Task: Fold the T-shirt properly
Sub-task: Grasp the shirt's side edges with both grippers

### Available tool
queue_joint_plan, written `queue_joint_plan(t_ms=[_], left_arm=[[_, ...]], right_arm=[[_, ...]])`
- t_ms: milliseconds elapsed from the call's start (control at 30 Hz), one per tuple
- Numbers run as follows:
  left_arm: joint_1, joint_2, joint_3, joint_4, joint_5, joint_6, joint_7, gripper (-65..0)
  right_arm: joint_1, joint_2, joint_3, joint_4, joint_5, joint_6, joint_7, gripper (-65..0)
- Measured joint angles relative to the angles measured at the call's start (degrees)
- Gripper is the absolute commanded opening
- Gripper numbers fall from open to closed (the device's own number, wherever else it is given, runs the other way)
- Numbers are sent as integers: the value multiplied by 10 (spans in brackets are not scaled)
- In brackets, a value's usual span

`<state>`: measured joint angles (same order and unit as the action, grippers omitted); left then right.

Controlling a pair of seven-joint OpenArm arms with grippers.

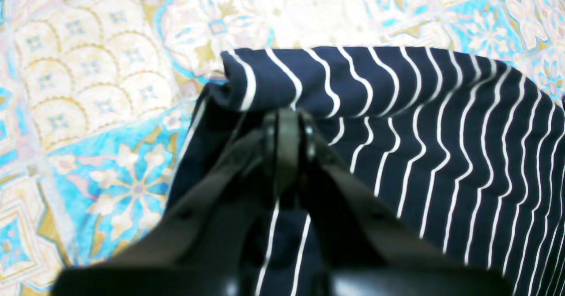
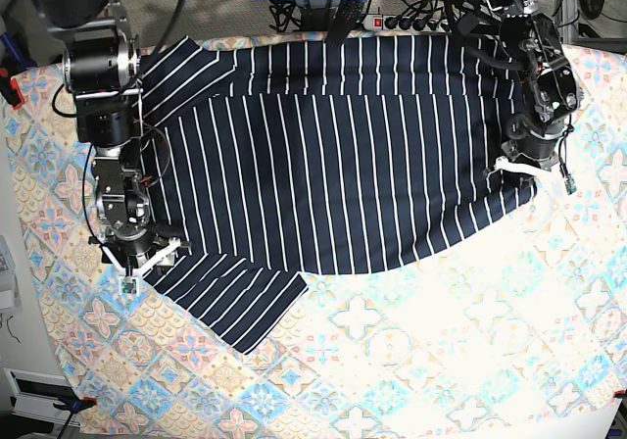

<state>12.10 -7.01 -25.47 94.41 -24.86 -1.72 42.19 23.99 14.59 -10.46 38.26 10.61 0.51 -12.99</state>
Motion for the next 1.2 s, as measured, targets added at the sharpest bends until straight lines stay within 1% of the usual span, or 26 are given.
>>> queue_joint_plan(t_ms=[33, 67, 100, 167, 233, 300, 333, 367, 433, 467, 567, 600, 633, 700, 867, 933, 1000, 1033, 1067, 1133, 1200], left_arm=[[0, 0, 0, 0, 0, 0, 0, -650], [0, 0, 0, 0, 0, 0, 0, -650], [0, 0, 0, 0, 0, 0, 0, -650], [-2, 0, 0, 0, 0, 0, 0, -650], [-2, 0, 0, 0, 0, 0, 0, -650], [-2, 0, 0, 0, 0, 0, 0, -650], [-2, 0, 0, 0, 0, 0, 0, -650], [-2, 0, 0, 0, 0, 0, 0, -650], [0, 0, 0, 0, 0, 0, 0, -650], [0, 0, 0, 0, 0, 0, 0, -650], [-2, 0, 0, 0, 0, 0, 0, -650], [-2, 0, 0, 0, 0, 0, 0, -650], [-2, 0, 0, 0, 0, 0, 0, -650], [-2, 0, 0, 0, 0, 0, 0, -650], [-2, 0, 0, 0, 0, 0, 0, -650], [-2, 0, 0, 0, 0, 0, 0, -650], [-2, 0, 0, 0, -1, 0, 0, -650], [-1, 0, 0, 0, -8, 1, 0, -650], [1, 0, 0, 0, -18, 1, 0, -650], [2, 3, -11, 0, -40, 0, 3, -650], [3, 2, -26, 0, -50, 1, 2, -650]], right_arm=[[0, 1, 0, -16, 0, 9, 0, -279], [0, 4, 1, -30, -1, 28, -1, -279], [-2, 7, 3, -38, 3, 55, 14, -279], [5, 10, 4, -45, -2, 90, 2, -280], [11, 10, 4, -46, -3, 116, 0, -280], [11, 8, -1, -46, -1, 131, 0, -281], [9, 8, -4, -46, -2, 145, -1, -290], [8, 9, -4, -46, -1, 149, 3, -307], [8, 15, -3, -47, -3, 164, -3, -385], [8, 17, 0, -47, -3, 168, -3, -441], [8, 18, 1, -47, -3, 163, -3, -580], [8, 17, 1, -47, -3, 165, -3, -613], [8, 16, 1, -47, -3, 165, -3, -633], [8, 16, 1, -47, -3, 165, -3, -645], [8, 18, 1, -45, -3, 168, -4, -645], [-4, 28, 1, -13, -4, 169, -13, -645], [-28, 36, 13, 33, -2, 168, -5, -645], [-40, 37, 22, 57, -1, 168, -13, -645], [-54, 38, 35, 81, -2, 166, -32, -645], [-83, 36, 66, 132, -5, 168, -82, -645], [-114, 35, 89, 188, -3, 168, -103, -645]])
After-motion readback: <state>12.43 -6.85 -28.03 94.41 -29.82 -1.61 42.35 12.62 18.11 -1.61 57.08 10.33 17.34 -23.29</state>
